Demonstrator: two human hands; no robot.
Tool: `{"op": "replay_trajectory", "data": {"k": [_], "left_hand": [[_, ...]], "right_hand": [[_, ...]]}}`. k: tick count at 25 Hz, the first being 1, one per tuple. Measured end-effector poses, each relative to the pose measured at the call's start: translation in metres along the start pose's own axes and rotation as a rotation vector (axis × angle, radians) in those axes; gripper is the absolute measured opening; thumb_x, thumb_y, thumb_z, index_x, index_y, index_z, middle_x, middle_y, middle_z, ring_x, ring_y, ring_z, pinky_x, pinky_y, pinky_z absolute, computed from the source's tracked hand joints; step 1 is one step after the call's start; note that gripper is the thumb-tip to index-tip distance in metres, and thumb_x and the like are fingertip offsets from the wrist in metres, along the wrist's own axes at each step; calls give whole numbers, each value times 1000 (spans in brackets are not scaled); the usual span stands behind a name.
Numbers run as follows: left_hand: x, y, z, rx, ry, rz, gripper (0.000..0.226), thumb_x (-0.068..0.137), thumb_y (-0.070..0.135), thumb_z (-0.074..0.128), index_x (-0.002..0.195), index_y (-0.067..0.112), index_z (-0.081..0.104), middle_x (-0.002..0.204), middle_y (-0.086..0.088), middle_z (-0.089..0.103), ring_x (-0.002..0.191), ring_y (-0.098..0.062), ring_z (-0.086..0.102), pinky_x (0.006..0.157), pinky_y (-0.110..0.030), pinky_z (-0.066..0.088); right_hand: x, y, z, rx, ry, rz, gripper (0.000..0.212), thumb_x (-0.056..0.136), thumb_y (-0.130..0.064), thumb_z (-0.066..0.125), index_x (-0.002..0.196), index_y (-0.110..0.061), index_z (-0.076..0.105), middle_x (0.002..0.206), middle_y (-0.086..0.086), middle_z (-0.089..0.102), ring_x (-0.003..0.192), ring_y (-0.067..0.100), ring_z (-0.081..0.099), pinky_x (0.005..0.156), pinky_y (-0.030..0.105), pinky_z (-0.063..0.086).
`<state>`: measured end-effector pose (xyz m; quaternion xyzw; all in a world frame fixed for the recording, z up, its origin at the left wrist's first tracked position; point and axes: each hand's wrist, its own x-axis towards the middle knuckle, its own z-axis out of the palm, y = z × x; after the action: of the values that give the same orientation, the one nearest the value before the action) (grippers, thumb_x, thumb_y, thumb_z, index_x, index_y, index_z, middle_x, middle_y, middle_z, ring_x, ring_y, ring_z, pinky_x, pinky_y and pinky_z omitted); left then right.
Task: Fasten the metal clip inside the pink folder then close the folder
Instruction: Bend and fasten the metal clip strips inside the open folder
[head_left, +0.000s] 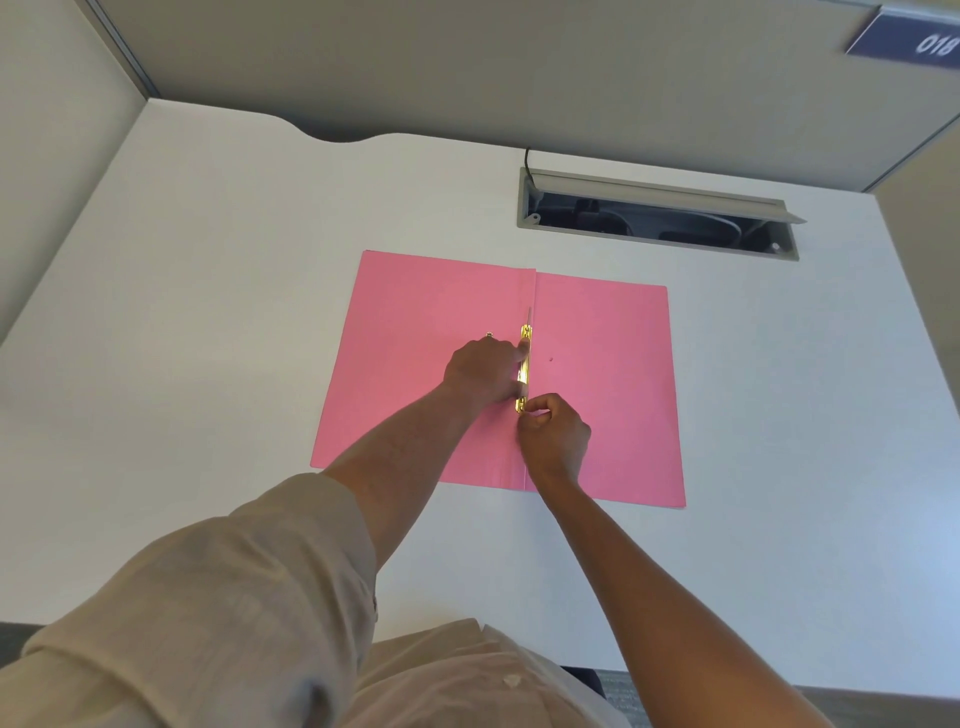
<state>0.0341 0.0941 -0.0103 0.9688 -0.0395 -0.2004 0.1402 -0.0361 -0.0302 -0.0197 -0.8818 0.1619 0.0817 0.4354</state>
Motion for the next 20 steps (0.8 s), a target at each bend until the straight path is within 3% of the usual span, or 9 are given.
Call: {"op": "replay_trajectory", "data": {"k": [5, 9, 13, 17, 20], "left_hand": [[0, 0, -1, 4, -15, 12, 69, 84, 41, 69, 146, 26, 43, 113, -7, 67, 113, -32, 59, 84, -43, 55], [0, -1, -3, 5, -27, 20, 75, 80, 44, 71, 147, 26, 42, 112, -7, 66, 114, -31, 57, 84, -43, 55], [0, -1, -3, 7, -41, 22, 76, 81, 43, 70, 149, 26, 40, 113, -8, 66, 115, -31, 56, 86, -44, 55], [0, -1, -4, 24, -49, 24, 74, 84, 41, 68, 150, 26, 38, 115, -8, 66, 117, -30, 54, 88, -44, 54], [0, -1, -5, 26, -59, 22, 74, 84, 40, 67, 150, 27, 37, 114, -7, 66, 118, -31, 55, 88, -44, 54]], "right_hand": [[0, -1, -1, -50, 14, -14, 28, 78, -3, 52, 88, -15, 75, 78, 2, 73, 65, 14, 53, 52, 14, 34], [3, -2, -3, -69, -15, -16, 31, 79, -3, 51, 89, -15, 78, 84, 1, 76, 70, 16, 56, 60, 22, 38], [11, -5, -7, -89, -67, 8, 28, 81, -4, 54, 84, -15, 80, 83, 1, 76, 70, 18, 60, 58, 21, 42], [20, -11, -11, -65, -104, 96, 20, 82, -9, 61, 73, -14, 78, 70, 8, 74, 71, 29, 69, 70, 39, 59], [27, -19, -14, -40, -137, 209, 15, 82, -9, 67, 70, -12, 76, 59, 9, 70, 57, 23, 69, 66, 33, 60]]}}
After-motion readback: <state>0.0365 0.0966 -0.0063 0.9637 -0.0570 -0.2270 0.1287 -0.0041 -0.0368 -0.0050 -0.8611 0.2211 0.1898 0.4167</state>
